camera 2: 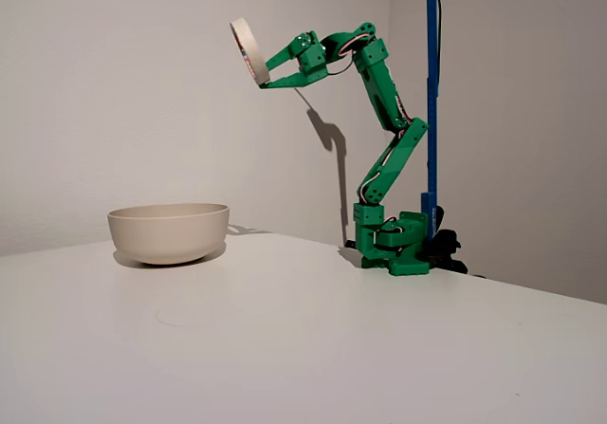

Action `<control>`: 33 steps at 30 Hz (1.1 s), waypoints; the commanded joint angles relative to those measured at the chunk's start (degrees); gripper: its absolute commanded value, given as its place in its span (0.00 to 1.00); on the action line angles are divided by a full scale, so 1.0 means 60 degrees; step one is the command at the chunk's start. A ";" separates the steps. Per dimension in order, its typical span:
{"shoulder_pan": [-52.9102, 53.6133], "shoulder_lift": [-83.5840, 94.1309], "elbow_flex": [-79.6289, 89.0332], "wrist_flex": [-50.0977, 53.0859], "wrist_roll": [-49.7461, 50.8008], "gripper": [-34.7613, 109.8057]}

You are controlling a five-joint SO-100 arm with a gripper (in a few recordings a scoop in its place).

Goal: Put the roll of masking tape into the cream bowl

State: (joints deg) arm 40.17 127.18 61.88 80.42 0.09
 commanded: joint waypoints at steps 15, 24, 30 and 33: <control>0.2710 -0.7031 -0.5127 -0.1567 -0.0732 0.18; 0.2930 -0.9302 -0.5977 -0.1465 -0.1289 0.18; 0.2871 -0.9785 -0.5991 -0.1143 -0.1553 0.18; 0.2886 -0.9932 -0.6006 -0.1040 -0.1553 0.18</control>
State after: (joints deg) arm 56.87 65.13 30.67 72.86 -8.70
